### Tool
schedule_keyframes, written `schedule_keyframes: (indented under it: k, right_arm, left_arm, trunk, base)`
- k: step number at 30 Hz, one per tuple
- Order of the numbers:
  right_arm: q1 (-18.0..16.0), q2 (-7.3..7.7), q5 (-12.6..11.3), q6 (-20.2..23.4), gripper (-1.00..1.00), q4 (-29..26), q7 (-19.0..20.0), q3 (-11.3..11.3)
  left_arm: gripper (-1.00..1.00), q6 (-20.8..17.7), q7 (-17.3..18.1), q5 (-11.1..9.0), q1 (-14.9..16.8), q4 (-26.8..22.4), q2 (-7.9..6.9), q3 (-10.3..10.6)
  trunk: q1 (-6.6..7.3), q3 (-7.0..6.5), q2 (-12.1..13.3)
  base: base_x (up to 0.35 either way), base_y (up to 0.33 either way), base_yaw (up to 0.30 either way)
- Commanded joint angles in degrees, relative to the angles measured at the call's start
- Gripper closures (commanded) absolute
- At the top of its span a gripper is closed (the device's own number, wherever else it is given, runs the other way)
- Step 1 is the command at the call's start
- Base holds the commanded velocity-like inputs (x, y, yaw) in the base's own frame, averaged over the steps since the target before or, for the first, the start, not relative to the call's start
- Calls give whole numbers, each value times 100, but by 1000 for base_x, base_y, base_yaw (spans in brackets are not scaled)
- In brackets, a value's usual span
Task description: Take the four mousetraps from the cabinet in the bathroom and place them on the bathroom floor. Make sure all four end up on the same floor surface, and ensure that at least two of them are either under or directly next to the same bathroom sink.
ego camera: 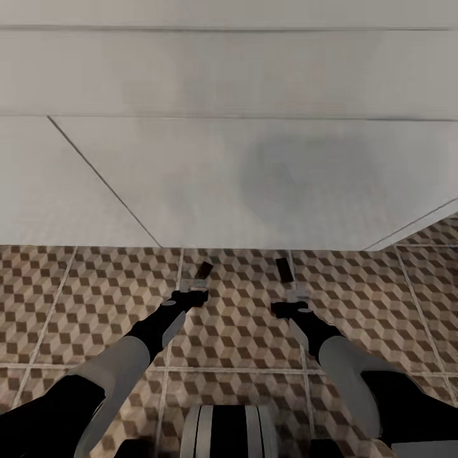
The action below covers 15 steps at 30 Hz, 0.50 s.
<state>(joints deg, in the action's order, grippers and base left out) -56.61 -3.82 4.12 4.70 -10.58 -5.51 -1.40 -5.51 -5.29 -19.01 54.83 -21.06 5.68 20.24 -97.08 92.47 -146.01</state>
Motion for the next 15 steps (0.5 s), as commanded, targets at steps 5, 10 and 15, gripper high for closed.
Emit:
schedule_keyframes:
  k: [5,10,15]
  right_arm:
    - [1,-7,46,-3,-100,-29,-21,-19]
    - [1,-10,50,-73,-100,-19,-27,-24]
    - [4,-7,42,-102,-100,-6,-34,-26]
  left_arm:
    - [-100,-26,-47,-76,1,4,-10,49]
    - [-100,-28,-43,-94,1,28,-8,50]
    - [-100,-29,-42,-100,1,42,-7,50]
  trunk:
    - [4,3,-1]
    - [4,3,-1]
    - [4,3,-1]
  base:
    - [-341,0,0]
    - [-344,0,0]
    - [-345,0,0]
